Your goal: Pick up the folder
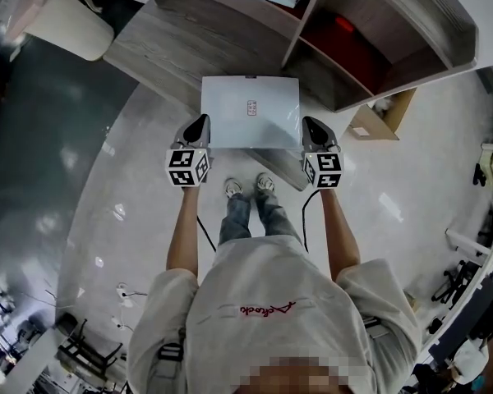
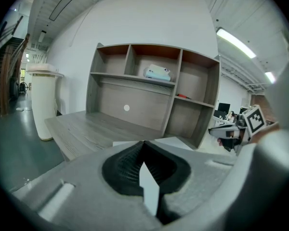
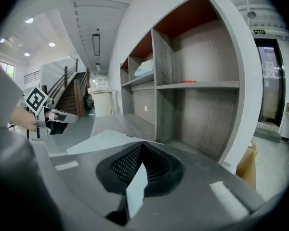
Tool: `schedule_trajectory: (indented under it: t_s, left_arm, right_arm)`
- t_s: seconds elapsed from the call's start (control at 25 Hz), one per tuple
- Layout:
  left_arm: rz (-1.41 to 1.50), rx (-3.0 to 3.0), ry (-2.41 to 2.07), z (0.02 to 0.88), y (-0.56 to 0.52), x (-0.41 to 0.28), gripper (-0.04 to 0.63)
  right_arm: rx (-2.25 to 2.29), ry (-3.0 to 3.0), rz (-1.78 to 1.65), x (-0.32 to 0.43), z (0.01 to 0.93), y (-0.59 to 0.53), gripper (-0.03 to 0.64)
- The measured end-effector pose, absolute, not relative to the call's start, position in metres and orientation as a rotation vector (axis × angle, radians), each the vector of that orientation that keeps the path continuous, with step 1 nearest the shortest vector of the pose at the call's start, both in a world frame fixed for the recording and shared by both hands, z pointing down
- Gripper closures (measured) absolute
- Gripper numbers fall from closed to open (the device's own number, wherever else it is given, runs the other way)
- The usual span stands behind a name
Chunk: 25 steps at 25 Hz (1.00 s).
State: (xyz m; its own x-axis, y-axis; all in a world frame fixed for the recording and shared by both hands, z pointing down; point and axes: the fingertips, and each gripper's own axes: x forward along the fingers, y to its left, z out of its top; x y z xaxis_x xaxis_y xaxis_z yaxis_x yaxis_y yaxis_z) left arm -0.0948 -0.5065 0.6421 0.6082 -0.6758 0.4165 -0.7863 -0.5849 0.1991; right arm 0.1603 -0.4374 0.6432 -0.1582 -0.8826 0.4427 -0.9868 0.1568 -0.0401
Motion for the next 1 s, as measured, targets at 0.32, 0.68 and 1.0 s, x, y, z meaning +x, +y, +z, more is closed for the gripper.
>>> schedule_trajectory:
  t_s: [0.32, 0.68, 1.0]
  left_arm:
    - [0.484, 2.409, -1.178, 0.681, -0.510, -0.110, 0.597]
    - [0.516, 2.324, -1.207, 0.723, -0.517, -0.124, 0.594]
    - [0.519, 2.246, -1.095, 0.752, -0.525, -0.115, 0.319]
  right_arm:
    - [1.798, -2.064, 0.604, 0.166, 0.687, -0.432, 0.609]
    - [1.822, -2.055, 0.802, 0.171, 0.723, -0.433, 0.607]
    - [1.745, -2.109, 0.955, 0.164, 0.744, -0.447, 0.385]
